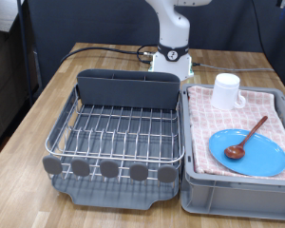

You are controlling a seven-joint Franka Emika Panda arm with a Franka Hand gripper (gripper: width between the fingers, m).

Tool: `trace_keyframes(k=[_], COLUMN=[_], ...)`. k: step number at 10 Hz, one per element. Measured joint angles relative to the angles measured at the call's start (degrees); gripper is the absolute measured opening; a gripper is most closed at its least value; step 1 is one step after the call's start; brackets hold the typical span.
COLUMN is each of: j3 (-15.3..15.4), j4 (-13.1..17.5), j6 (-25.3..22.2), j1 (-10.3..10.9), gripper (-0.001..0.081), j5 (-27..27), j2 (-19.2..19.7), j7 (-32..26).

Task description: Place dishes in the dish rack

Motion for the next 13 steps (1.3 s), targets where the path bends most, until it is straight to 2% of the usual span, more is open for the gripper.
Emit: trace_keyframes(k=[3,5,7,10,13], j3=[1.5,2.5,2.89,2.55,2.55], j4=[1.27,0.66,-2.15,-6.42,-6.48], j6=[2.5,7.19,13.7,23.6,23.55], j1=[0.01,0.01,0.0,-0.02,0.01], gripper=[0.0803,0.0803,0.0803,0.0803,0.0803], j5=[-1.76,-5.59,-8.57,-9.19,-9.18], j2=[2.77,4.4,6.29,9.26,9.43], j7=[2.37,3.05,3.74,4.22,3.59])
